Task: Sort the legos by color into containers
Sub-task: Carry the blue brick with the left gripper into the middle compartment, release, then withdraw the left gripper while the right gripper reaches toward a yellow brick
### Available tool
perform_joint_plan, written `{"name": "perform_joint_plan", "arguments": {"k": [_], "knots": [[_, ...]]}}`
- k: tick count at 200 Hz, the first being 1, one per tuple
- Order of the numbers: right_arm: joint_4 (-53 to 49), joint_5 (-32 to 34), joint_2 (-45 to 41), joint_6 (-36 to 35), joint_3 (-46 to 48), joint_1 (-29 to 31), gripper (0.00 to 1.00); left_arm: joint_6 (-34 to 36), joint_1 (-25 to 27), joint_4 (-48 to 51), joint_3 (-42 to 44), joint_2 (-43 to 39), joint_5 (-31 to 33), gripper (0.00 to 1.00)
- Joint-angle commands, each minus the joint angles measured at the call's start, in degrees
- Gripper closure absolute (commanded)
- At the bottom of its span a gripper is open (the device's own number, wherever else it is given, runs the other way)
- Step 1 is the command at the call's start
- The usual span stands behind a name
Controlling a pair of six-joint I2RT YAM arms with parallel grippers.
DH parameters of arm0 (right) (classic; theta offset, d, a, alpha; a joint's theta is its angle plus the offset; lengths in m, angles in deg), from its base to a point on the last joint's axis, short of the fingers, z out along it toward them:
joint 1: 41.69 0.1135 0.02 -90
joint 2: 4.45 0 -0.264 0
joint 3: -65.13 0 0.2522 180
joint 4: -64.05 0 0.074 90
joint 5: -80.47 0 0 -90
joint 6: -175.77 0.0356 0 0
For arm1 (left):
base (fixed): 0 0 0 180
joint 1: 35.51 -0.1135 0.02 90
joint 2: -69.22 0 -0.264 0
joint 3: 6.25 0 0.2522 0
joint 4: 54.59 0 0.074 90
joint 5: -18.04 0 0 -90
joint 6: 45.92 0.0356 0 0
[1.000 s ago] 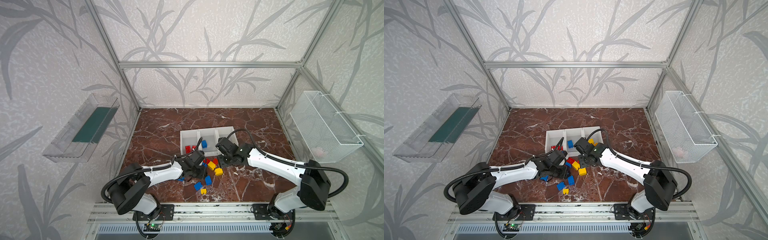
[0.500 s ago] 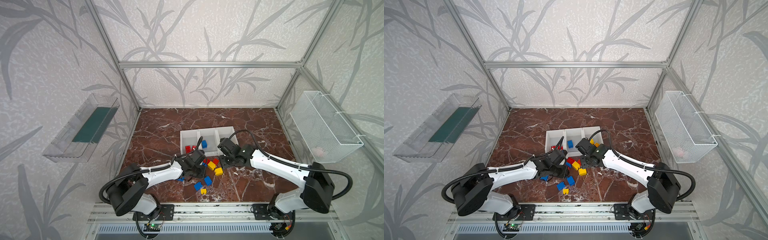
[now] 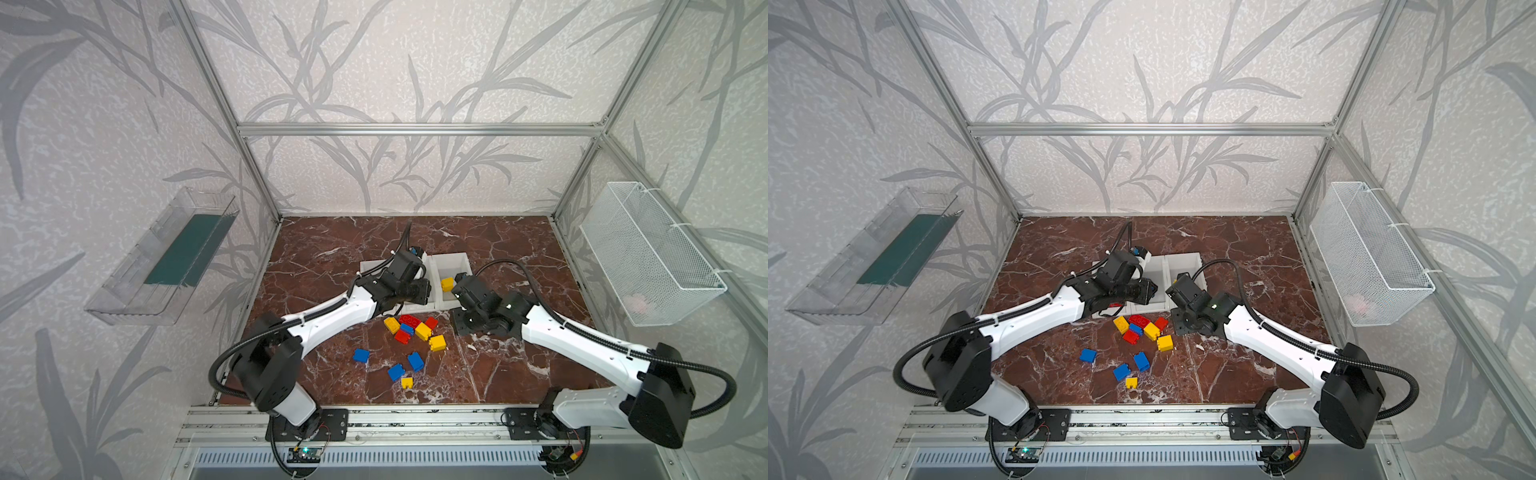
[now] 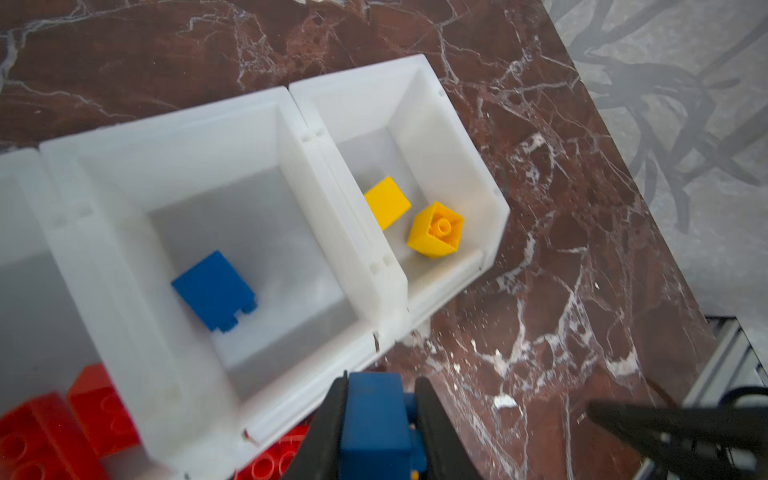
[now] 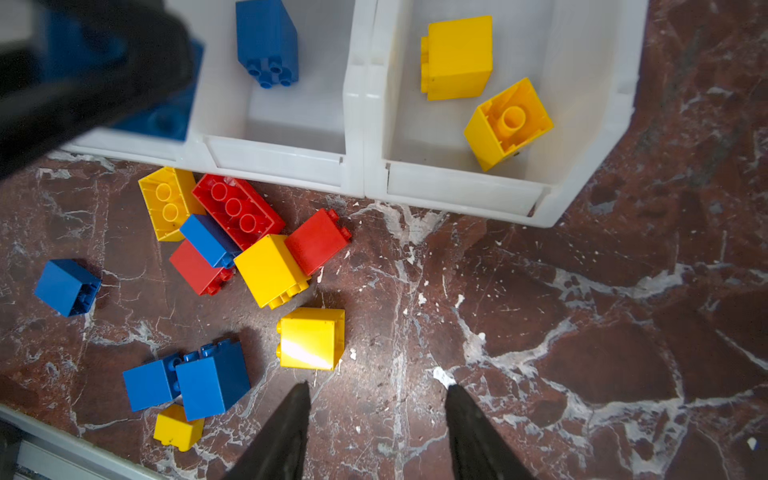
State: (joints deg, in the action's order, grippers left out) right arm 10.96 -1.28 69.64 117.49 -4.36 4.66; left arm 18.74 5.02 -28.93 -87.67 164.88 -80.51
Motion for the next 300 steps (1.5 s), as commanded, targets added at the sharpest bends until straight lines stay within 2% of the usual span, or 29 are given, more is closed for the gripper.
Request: {"name": "perform_joint_plan", "arguments": {"k": [1,42,71,100,129,179,229,300], "knots": [[-1.75,1.49,-3.37,0.36,1.42,-0.47,0.46,1.19,-1.43,0.44,-4.73,5.91,-2.67,0.73],[-1.05,3.48,-9.11,0.9,5.24,-1.14,0.46,0.38,-2.62,1.43,-10.75,12.88,-3.11,0.72],[-0.85,2.38,-10.92,1.1,6.86,-2.48,0.46,-0.5,-2.63,1.02,-11.53,14.01,-4.06,0.63],[-1.6,2.3,-11.07,0.38,6.16,-2.58,0.45,-0.83,-2.71,1.06,-10.93,13.1,-3.16,0.48],[-1.5,1.79,-10.5,-0.16,5.63,-2.66,0.45,-0.8,-2.74,0.93,-9.28,10.04,-2.4,0.45],[-1.11,-0.81,-9.92,-1.96,6.36,-2.65,0.43,-2.08,-2.73,-1.44,1.42,-1.49,-1.24,0.42],[-0.64,-5.46,-8.16,-2.72,7.75,-1.98,0.42,-3.85,-3.05,-1.26,17.59,-19.18,5.94,0.39],[-1.44,-4.91,0.5,-0.2,4.92,9.21,0.42,-10.31,-3.4,1.43,36.59,-43.11,16.45,0.36]]}}
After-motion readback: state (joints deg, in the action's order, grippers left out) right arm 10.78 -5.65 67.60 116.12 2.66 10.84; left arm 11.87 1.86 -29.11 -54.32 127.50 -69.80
